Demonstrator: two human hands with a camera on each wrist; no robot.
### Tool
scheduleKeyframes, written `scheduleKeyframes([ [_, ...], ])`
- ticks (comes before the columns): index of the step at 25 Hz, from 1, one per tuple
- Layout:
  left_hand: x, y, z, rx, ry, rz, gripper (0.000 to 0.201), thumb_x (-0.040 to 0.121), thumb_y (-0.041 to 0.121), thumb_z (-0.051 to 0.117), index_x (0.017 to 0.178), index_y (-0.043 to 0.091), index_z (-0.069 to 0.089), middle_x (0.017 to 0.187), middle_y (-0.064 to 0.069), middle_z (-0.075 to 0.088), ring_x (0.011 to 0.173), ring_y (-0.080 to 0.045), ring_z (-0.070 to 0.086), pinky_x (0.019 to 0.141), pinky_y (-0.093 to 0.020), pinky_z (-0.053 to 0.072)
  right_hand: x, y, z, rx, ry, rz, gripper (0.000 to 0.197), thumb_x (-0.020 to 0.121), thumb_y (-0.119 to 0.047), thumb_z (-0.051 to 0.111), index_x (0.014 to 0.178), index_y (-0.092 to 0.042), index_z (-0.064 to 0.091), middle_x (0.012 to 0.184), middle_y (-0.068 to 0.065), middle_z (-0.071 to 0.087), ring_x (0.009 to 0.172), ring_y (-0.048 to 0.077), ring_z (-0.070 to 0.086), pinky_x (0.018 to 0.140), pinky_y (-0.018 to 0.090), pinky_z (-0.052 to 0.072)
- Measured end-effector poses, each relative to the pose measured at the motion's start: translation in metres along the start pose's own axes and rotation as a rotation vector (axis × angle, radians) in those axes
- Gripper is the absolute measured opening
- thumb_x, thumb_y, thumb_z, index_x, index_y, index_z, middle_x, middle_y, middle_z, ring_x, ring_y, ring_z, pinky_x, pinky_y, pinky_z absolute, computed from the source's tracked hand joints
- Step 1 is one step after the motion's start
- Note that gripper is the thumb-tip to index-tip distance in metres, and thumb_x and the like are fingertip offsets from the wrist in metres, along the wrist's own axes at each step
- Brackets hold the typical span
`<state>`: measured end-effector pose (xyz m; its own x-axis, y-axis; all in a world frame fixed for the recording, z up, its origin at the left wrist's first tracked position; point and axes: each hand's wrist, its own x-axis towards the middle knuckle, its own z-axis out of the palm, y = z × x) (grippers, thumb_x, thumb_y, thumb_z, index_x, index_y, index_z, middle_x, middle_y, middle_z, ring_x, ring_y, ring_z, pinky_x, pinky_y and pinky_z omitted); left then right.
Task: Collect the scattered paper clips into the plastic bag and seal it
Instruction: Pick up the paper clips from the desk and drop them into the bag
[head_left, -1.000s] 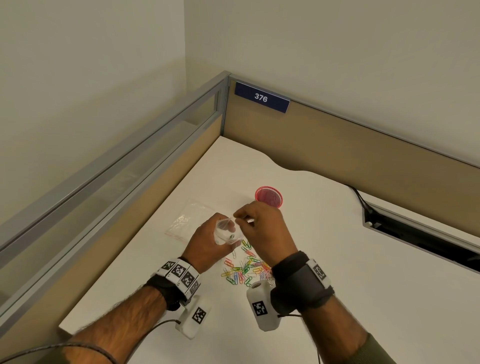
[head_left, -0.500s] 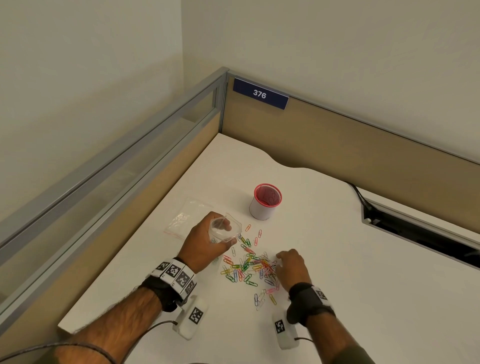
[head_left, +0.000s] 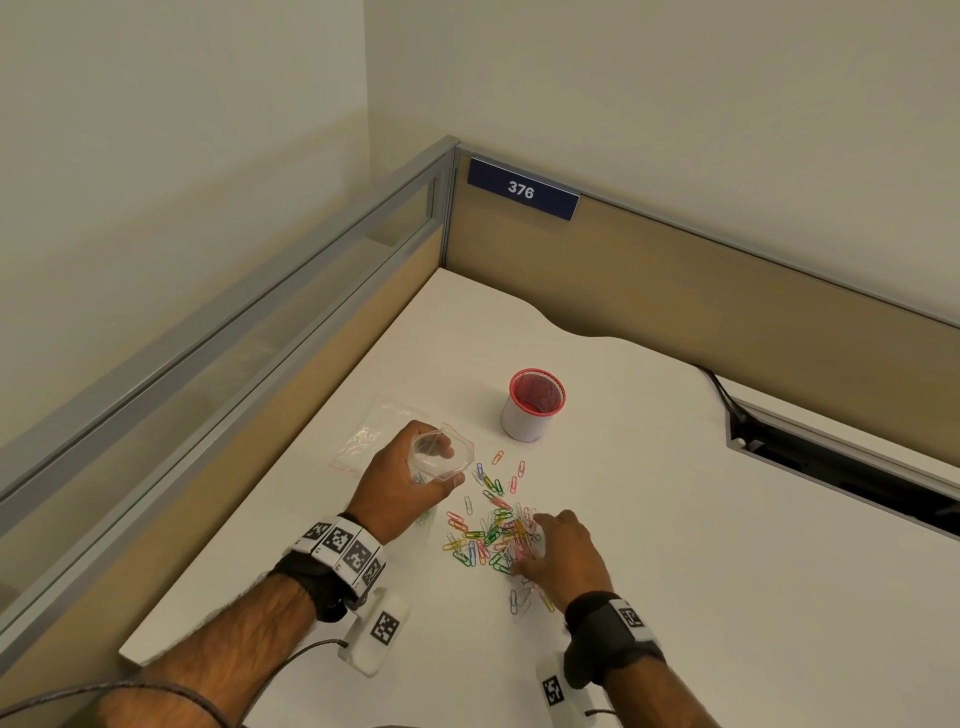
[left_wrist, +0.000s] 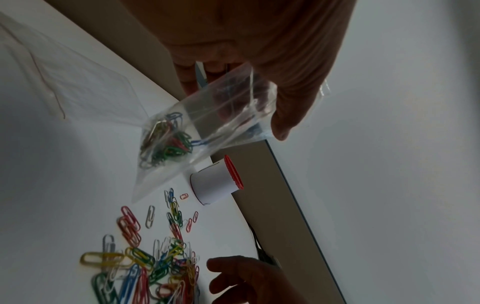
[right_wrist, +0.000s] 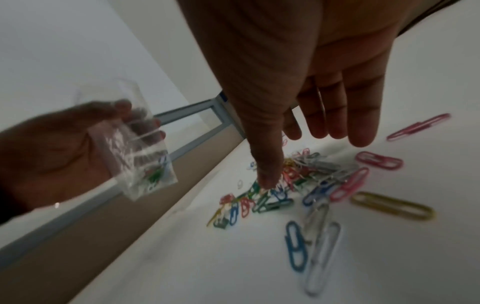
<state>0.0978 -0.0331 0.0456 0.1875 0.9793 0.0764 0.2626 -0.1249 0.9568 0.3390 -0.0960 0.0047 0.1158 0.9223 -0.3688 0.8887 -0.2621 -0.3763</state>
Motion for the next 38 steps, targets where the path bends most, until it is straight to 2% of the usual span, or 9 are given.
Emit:
scheduleKeyframes([
  [2,-0.001,0.0,0.001,0.008,-0.004,-0.003,0.038,0.077,0.019,0.085,0.103,0.023,0.057,0.104,0.004,0.069,0.109,-0.012,0.064,0.098,-0.03,0.047,0.002,-0.009,0.007,-0.07,-0.017,-0.039,0.066,0.078,-0.042,0.071,0.135,-0.024,0.043,0.124,0.004,0.047,0.115,0.024,0.047,0.091,0.036,0.048],
  [4,-0.002,0.001,0.002,0.018,-0.01,-0.003,0.038,0.077,0.019,0.085,0.103,0.023,0.057,0.104,0.005,0.069,0.109,-0.012,0.064,0.098,-0.03,0.048,0.009,-0.018,0.017,-0.149,0.025,-0.095,0.049,0.087,-0.033,0.063,0.132,-0.026,0.046,0.12,0.004,0.049,0.111,0.024,0.049,0.088,0.036,0.051],
  [10,-0.002,0.001,-0.002,0.022,0.01,-0.003,0.038,0.077,0.019,0.084,0.103,0.022,0.058,0.104,0.006,0.069,0.108,-0.009,0.064,0.097,-0.028,0.047,0.024,-0.029,0.016,-0.213,0.07,-0.177,0.018,0.095,-0.023,0.048,0.102,-0.014,0.062,0.102,0.007,0.059,0.091,0.024,0.056,0.077,0.031,0.047],
  [20,0.001,0.0,0.009,0.029,-0.022,-0.009,0.038,0.077,0.02,0.084,0.105,0.02,0.058,0.103,0.006,0.069,0.106,-0.008,0.063,0.093,-0.02,0.045,0.011,-0.033,-0.064,0.356,0.251,-0.141,0.011,0.08,-0.003,0.067,0.076,-0.013,0.07,0.074,0.004,0.072,0.067,0.019,0.066,0.071,0.038,0.059],
  [24,0.004,0.0,0.013,0.031,-0.035,-0.001,0.038,0.076,0.024,0.084,0.103,0.022,0.058,0.102,0.006,0.07,0.105,-0.008,0.064,0.095,-0.025,0.047,-0.004,-0.064,-0.102,0.575,0.313,-0.236,0.006,0.081,-0.006,0.072,0.081,-0.012,0.072,0.076,0.004,0.073,0.068,0.017,0.069,0.069,0.028,0.059],
  [28,0.006,0.006,0.018,0.058,-0.043,-0.002,0.039,0.076,0.025,0.084,0.105,0.023,0.058,0.103,0.01,0.069,0.106,-0.006,0.063,0.091,-0.021,0.047,-0.016,-0.104,-0.119,0.575,0.331,-0.398,0.007,0.083,-0.009,0.072,0.085,-0.016,0.072,0.078,-0.003,0.071,0.071,0.01,0.067,0.07,0.019,0.057],
  [31,0.006,0.011,0.018,0.066,-0.042,-0.002,0.04,0.077,0.022,0.083,0.108,0.025,0.057,0.101,0.014,0.067,0.1,-0.001,0.063,0.082,-0.016,0.047,-0.016,-0.126,-0.111,0.4,0.309,-0.484,0.008,0.085,-0.008,0.066,0.086,-0.013,0.071,0.083,0.001,0.07,0.076,0.011,0.064,0.073,0.025,0.057],
  [34,0.006,0.012,0.017,0.052,-0.05,0.005,0.043,0.077,0.021,0.083,0.103,0.037,0.054,0.099,0.014,0.067,0.094,-0.004,0.066,0.077,-0.02,0.051,-0.014,-0.138,-0.101,0.144,0.247,-0.521,0.007,0.088,-0.015,0.062,0.089,-0.013,0.069,0.087,0.003,0.067,0.079,0.017,0.061,0.076,0.037,0.056],
  [38,0.005,0.014,0.014,0.047,-0.036,0.006,0.037,0.078,0.018,0.082,0.102,0.027,0.057,0.103,0.009,0.068,0.105,-0.008,0.063,0.085,-0.023,0.05,-0.019,-0.131,-0.115,0.258,0.322,-0.515,0.006,0.088,-0.012,0.064,0.088,-0.015,0.069,0.086,0.0,0.068,0.079,0.014,0.063,0.074,0.029,0.056],
])
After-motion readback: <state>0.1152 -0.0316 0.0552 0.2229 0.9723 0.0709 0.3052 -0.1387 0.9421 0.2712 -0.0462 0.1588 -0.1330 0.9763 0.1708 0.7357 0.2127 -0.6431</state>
